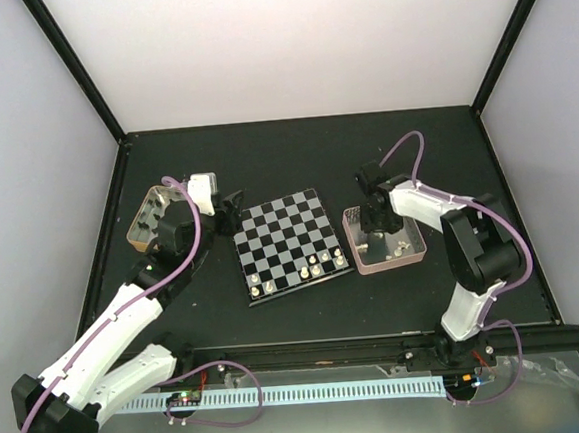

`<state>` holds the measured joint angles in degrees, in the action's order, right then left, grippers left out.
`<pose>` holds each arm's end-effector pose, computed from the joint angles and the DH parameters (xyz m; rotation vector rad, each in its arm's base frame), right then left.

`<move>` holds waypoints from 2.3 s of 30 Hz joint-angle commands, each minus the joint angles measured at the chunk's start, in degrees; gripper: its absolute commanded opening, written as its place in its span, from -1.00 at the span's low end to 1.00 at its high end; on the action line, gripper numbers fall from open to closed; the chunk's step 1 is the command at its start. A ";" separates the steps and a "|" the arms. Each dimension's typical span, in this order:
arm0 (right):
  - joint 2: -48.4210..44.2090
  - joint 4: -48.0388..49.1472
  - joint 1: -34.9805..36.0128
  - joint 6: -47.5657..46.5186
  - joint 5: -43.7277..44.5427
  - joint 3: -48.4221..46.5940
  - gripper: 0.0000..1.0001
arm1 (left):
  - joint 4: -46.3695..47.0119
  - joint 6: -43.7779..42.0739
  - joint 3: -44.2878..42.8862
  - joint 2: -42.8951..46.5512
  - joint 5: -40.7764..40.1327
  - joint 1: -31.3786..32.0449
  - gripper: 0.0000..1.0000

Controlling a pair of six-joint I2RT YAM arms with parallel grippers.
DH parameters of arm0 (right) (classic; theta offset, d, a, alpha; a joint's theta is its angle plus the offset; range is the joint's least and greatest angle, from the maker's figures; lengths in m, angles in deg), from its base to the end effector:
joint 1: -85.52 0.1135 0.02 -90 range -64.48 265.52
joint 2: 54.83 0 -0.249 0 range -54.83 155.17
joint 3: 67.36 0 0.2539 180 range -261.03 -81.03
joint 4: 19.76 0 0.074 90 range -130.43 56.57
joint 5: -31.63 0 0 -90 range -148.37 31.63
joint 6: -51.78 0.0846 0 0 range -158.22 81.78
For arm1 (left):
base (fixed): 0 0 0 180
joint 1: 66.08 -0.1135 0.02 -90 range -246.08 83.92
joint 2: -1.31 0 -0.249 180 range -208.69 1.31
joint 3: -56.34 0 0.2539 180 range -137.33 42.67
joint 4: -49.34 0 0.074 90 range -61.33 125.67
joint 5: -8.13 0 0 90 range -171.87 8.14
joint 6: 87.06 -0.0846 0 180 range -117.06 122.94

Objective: Set up the chess pieces on the board
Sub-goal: Pick up the chess piece from the storage box, then place the chess piece on the chessboard.

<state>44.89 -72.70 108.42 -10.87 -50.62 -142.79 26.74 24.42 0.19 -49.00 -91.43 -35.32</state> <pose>0.3069 0.1173 0.1006 0.1337 2.8795 -0.0398 0.2343 -0.1231 0.2855 0.0357 1.8860 -0.4747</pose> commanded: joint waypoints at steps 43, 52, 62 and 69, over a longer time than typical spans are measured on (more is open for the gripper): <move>-3.38 6.11 -3.29 4.72 -7.74 2.50 -0.83 | 6.53 -3.77 -0.96 -1.84 20.22 -0.45 0.20; -19.04 18.59 -3.30 25.15 -21.76 10.74 -0.82 | 8.62 -1.25 -1.70 -7.29 24.56 2.84 0.18; -27.47 46.17 0.38 60.55 -36.76 21.76 -0.81 | 24.55 4.43 5.74 -12.31 18.92 13.12 0.17; -27.30 60.25 7.49 78.47 -37.88 24.67 -0.80 | 33.12 9.84 8.43 -16.52 16.33 16.19 0.16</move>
<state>18.22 -24.51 112.77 53.41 -85.77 -119.14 50.52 29.86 8.43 -63.99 -72.74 -19.67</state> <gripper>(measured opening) 0.126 0.585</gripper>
